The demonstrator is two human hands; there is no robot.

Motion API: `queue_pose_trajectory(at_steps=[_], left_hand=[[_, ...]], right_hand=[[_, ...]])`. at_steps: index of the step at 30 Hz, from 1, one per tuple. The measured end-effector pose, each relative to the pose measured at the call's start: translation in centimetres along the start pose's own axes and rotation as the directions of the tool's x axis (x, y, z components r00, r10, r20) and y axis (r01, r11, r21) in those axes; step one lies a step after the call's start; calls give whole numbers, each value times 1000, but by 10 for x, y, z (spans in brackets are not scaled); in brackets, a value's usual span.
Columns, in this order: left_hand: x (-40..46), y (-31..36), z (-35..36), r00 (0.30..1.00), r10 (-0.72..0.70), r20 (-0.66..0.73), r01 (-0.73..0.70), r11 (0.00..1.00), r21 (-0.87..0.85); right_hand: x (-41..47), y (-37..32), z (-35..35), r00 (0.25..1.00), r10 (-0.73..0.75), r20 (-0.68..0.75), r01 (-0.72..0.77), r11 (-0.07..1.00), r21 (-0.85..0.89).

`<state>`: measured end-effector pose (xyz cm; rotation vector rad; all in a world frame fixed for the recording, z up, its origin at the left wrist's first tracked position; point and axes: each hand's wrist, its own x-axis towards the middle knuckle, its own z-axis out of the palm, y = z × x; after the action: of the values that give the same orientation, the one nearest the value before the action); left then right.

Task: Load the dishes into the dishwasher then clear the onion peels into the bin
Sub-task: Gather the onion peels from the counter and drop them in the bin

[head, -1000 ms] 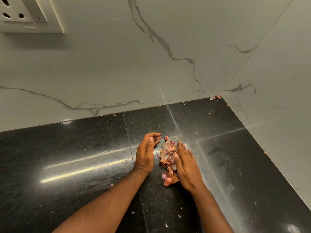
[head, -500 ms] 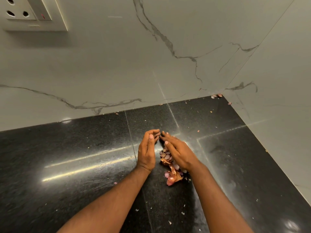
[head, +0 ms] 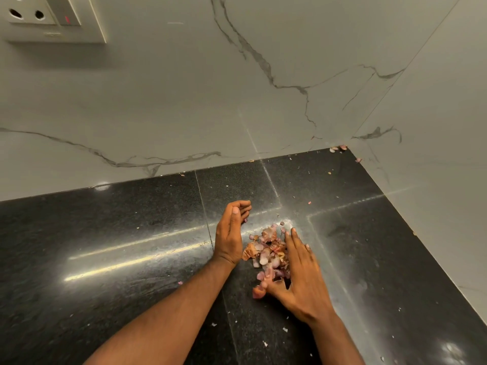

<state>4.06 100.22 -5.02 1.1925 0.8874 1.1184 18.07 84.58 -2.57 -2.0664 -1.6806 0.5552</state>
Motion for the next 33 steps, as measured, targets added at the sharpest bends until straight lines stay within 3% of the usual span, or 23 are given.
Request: queue_pose_trajectory(at_steps=[4,8,16,21,26,28,30,31,33], left_hand=[[-1,0,-1,1000,-8,-4,8,1000,-21],[2,1,-1,1000,-1,-1,1,1000,-29],[0,-5,-2,999,5,-38,-3,999,46],[2,-3,-4,1000,23,-9,-22,998,59],[0,-5,-4,999,48,-10,-47,996,81],[1,-7,-4,998,60,-17,-57,991,121],[1,-7,-3,999,47,-3,-45,980,196],[1,-4,-3,999,38,17,-41,967,253],[3,4,-1,996,28,80,-57,919,389]], right_hand=[[-10,-23,16,995,-77,-71,73,995,-63],[8,-29,35,986,-80,-147,56,985,-165],[78,-31,43,980,-168,-106,122,930,-347],[95,-16,32,950,-252,-183,170,913,-371],[91,-12,34,939,-301,-167,222,900,-376],[89,-9,30,944,-219,-246,160,958,-238],[83,-15,17,944,49,-325,10,984,178],[79,-17,11,931,199,-307,-46,896,442],[68,-21,-4,881,400,-252,-72,641,764]])
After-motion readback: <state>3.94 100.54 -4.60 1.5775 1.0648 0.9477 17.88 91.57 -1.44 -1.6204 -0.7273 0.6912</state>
